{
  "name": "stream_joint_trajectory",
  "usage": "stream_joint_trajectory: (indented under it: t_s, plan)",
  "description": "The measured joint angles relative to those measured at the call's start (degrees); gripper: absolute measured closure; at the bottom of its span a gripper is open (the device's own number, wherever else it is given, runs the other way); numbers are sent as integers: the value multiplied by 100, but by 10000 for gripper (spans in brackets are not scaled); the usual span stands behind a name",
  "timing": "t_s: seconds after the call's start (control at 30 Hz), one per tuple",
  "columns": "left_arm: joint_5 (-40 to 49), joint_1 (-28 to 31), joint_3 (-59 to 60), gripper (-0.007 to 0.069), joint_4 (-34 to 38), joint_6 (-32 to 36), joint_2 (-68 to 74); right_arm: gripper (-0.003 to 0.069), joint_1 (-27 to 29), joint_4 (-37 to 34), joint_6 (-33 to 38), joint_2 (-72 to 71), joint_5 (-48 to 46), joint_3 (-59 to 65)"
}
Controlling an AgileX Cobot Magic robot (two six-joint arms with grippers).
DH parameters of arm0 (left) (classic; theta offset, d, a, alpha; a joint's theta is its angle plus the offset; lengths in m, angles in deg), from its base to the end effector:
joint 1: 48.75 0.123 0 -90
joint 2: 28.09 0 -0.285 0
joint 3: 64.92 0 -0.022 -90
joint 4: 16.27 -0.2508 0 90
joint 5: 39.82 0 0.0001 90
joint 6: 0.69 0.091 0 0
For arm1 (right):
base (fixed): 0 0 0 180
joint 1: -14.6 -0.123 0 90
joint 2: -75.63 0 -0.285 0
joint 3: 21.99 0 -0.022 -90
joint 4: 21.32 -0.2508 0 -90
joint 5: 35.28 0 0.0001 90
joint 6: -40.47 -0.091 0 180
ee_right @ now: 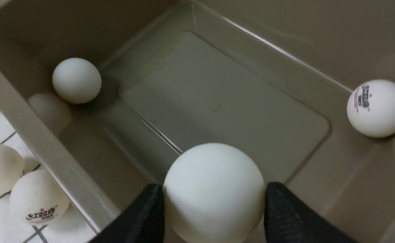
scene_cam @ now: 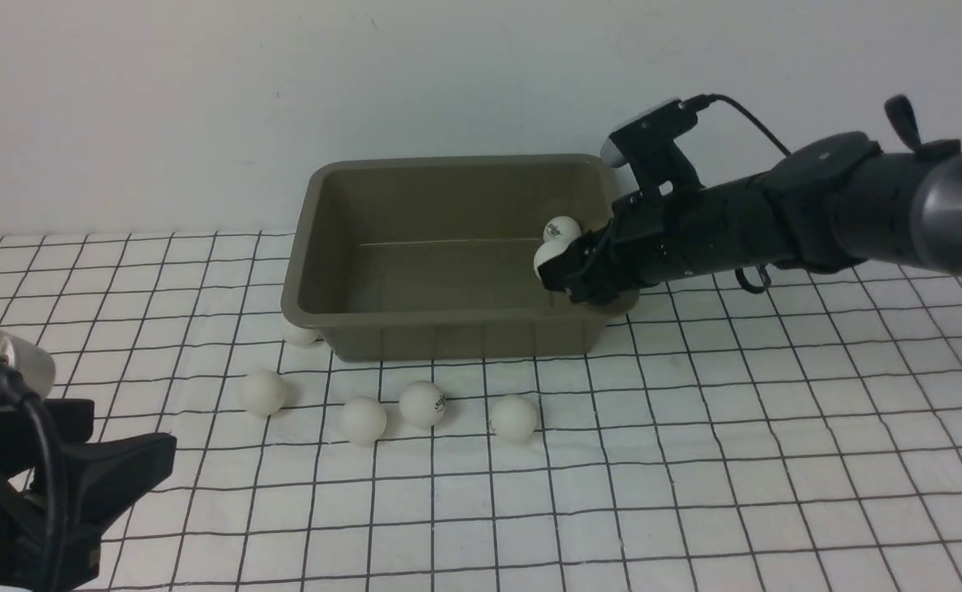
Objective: Put the table tennis balls into the box on the white checkered tablecloth.
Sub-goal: 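Release the ping pong ball into the bin and lift the gripper away, then reach for and grasp a ping pong ball on the table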
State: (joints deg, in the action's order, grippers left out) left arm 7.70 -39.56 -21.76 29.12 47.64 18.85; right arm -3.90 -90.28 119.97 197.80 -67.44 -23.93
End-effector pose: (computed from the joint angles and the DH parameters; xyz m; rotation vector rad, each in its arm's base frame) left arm 0.1237 -0.0284 0.3055 0.3834 2.1056 -0.3799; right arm 0.4003 0.1817 0.2032 -0.8852 2.1034 0.6417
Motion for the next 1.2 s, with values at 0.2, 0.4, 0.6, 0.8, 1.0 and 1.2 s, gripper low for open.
stream_joint_trajectory:
  t_s: [0.2, 0.4, 0.6, 0.8, 1.0, 1.2]
  plan:
    - [0, 0, 0, 174, 6, 5, 0, 183, 0, 58, 108, -198, -79, -32]
    - [0, 0, 0, 174, 6, 5, 0, 186, 109, 1177, -354, -1385, -59, -32]
    - [0, 0, 0, 174, 6, 22, 0, 186, 679, 2716, -1777, -2518, -725, -38]
    - [0, 0, 0, 174, 6, 52, 0, 186, 905, 3776, -3094, -3209, -1938, 16]
    - [-42, 0, 0, 174, 12, 52, 0, 186, 905, 3740, -3303, -3401, -2087, 485]
    - [-124, 0, 0, 174, 12, 57, 0, 186, 595, 2900, -2945, -3636, -1629, 2137]
